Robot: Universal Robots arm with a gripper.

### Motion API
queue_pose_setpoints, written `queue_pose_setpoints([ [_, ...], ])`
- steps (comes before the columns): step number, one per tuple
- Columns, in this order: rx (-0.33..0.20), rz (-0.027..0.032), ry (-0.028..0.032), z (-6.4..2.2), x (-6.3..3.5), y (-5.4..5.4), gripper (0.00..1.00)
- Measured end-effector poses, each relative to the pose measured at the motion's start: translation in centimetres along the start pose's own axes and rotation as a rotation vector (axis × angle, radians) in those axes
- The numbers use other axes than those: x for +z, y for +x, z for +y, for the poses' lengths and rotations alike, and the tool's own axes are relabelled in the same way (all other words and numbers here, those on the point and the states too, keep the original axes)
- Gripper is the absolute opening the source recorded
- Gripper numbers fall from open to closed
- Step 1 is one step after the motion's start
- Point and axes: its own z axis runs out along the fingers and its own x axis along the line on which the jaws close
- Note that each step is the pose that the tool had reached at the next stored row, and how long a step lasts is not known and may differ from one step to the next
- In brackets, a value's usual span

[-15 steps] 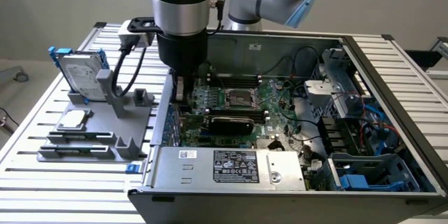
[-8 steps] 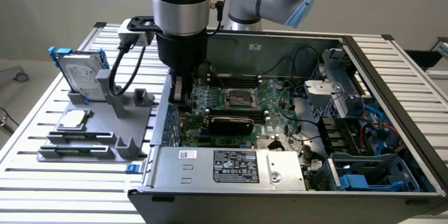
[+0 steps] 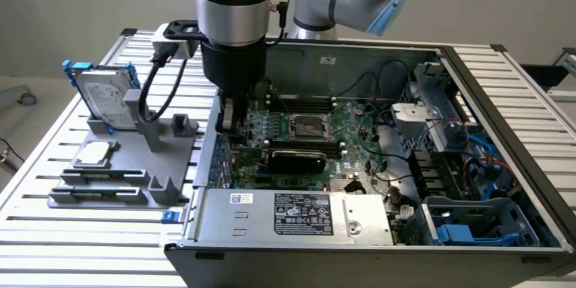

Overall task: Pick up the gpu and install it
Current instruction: 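Press down on the gpu until it lock into place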

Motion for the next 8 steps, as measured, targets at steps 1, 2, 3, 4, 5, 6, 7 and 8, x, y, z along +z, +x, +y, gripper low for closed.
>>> queue_pose_setpoints([
  [1, 0.002, -0.0001, -0.0006, 0.0, 0.0, 0.0, 0.11],
  [2, 0.004, -0.0002, -0.001, 0.0, 0.0, 0.0, 0.11],
  [3, 0.006, -0.0003, -0.0015, 0.0, 0.0, 0.0, 0.11],
  [4, 0.007, -0.0004, -0.0018, 0.0, 0.0, 0.0, 0.11],
  [5, 0.009, -0.0005, -0.002, 0.0, 0.01, 0.0, 0.11],
  [6, 0.011, -0.0007, -0.0021, 0.0, 0.01, 0.0, 0.11],
  [7, 0.012, -0.0008, -0.0023, 0.0, 0.01, -0.01, 0.11],
  [8, 0.013, -0.0008, -0.0024, 0.0, 0.01, -0.01, 0.11],
])
